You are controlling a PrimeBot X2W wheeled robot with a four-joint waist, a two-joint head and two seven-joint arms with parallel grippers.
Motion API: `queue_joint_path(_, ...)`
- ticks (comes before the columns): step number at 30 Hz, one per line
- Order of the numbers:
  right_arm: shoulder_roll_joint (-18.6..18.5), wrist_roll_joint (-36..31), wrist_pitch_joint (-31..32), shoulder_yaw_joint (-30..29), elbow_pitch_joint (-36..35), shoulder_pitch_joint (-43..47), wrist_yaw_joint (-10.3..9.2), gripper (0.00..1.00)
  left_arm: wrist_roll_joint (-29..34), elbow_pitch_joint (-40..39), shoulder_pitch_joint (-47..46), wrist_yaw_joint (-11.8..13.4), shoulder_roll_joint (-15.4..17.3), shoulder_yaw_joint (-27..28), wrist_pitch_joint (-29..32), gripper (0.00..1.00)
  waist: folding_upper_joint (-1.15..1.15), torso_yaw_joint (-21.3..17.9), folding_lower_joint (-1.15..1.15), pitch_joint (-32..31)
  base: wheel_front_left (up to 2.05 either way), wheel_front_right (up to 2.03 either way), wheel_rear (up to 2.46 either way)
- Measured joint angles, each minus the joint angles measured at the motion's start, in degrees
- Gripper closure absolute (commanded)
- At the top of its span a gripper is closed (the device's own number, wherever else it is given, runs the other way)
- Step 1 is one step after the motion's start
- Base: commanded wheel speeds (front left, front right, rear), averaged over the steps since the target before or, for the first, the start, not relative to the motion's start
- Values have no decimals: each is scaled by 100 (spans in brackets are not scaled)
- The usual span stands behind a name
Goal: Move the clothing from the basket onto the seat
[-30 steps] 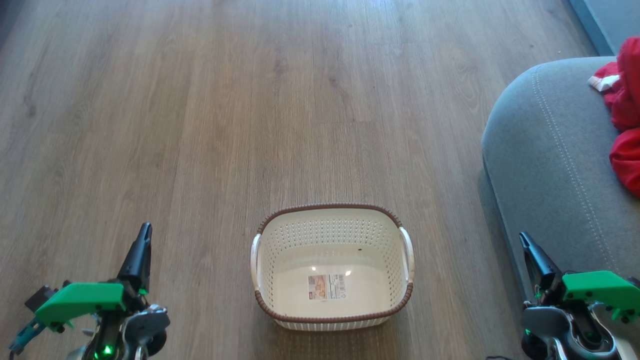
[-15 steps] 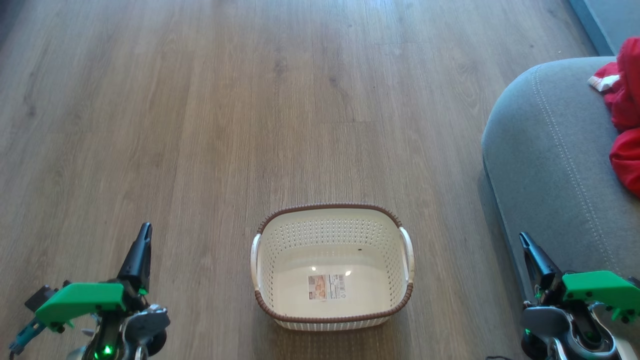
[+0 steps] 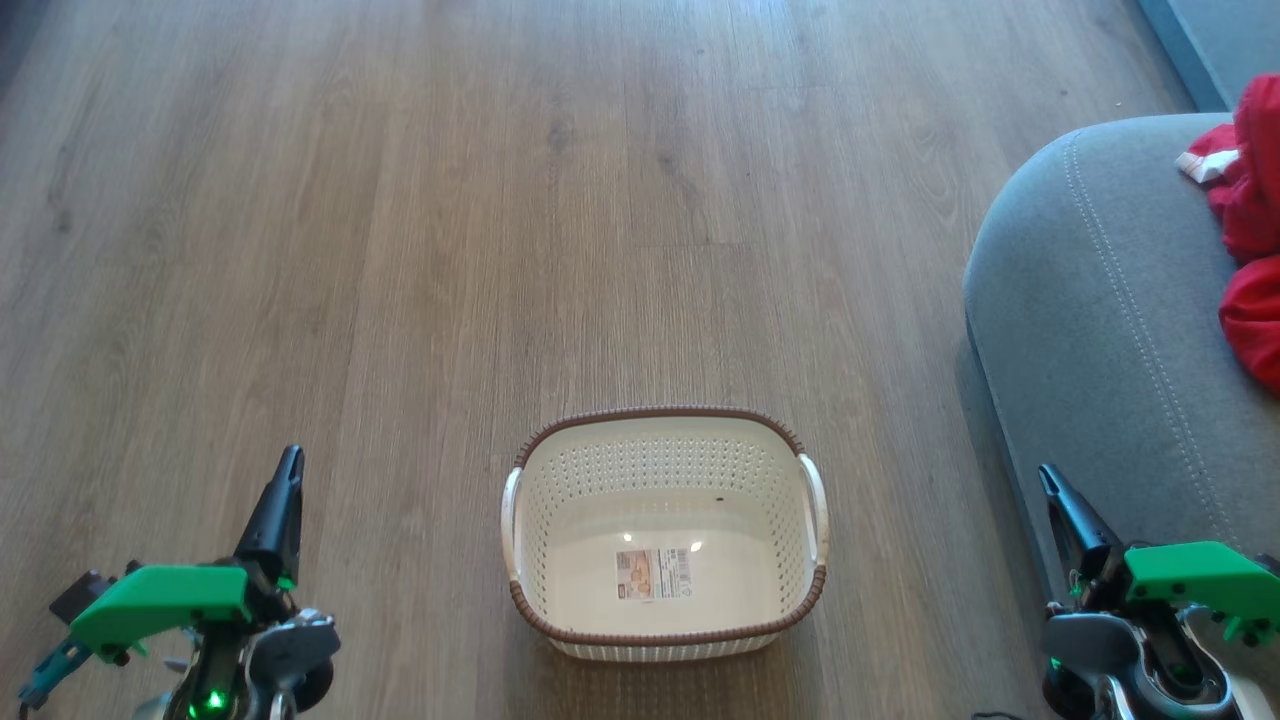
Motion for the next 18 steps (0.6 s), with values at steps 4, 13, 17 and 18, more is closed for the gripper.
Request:
queue_joint_path(4, 0, 0, 0, 0, 0, 0, -1, 100, 0, 0, 0, 0, 0, 0, 0, 100, 0, 0, 0, 0, 0, 0, 0)
queue_joint_path(13, 0, 0, 0, 0, 0, 0, -1, 100, 0, 0, 0, 0, 0, 0, 0, 100, 0, 0, 0, 0, 0, 0, 0)
queue_joint_path(17, 0, 0, 0, 0, 0, 0, 0, 100, -1, 0, 0, 0, 0, 0, 0, 100, 0, 0, 0, 0, 0, 0, 0)
queue_joint_path(18, 0, 0, 0, 0, 0, 0, 0, 100, 0, 0, 0, 0, 0, 0, 0, 100, 0, 0, 0, 0, 0, 0, 0)
